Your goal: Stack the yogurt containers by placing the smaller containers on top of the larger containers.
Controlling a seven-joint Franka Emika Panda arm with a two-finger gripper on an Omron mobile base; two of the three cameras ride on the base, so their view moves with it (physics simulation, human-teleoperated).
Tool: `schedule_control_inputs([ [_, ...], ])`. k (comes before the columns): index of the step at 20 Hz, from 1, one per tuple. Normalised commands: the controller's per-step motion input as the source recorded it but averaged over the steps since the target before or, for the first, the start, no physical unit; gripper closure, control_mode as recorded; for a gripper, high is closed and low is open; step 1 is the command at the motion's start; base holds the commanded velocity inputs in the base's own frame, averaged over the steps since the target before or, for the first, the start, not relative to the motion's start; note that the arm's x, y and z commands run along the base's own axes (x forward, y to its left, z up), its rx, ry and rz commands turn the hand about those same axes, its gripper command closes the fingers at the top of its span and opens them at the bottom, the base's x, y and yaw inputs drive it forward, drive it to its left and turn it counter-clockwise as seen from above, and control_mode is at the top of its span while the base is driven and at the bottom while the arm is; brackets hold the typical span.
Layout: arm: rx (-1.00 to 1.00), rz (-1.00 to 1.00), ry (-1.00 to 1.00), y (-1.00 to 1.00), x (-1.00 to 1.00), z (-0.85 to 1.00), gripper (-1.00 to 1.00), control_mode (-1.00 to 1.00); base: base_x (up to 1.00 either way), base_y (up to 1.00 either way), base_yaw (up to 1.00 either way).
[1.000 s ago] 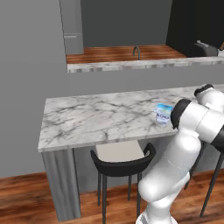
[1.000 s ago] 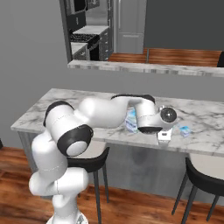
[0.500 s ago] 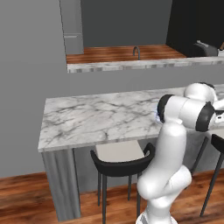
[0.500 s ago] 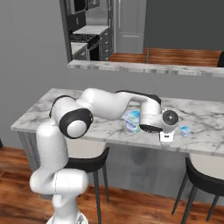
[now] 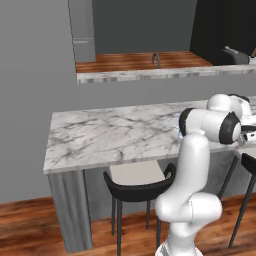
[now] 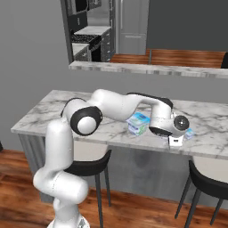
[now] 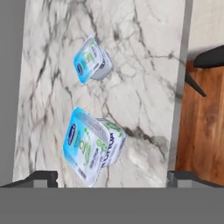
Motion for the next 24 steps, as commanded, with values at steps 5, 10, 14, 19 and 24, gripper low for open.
schedule_control_inputs([
  [5, 0.01, 0.01, 0.00, 0.00, 0.33, -0.03, -1.00, -1.00, 0.00, 0.00, 0.00],
  [10, 0.00, 0.01, 0.01, 0.05, 0.25, -0.06, -1.00, -1.00, 0.00, 0.00, 0.00],
  [14, 0.00, 0.00, 0.02, 0.09, 0.20, -0.13, -1.00, -1.00, 0.00, 0.00, 0.00],
  [19, 0.00, 0.00, 0.00, 0.00, 0.14, -0.21, -1.00, -1.00, 0.00, 0.00, 0.00],
  [24, 0.00, 0.00, 0.00, 0.00, 0.13, -0.20, -1.00, -1.00, 0.00, 0.00, 0.00],
])
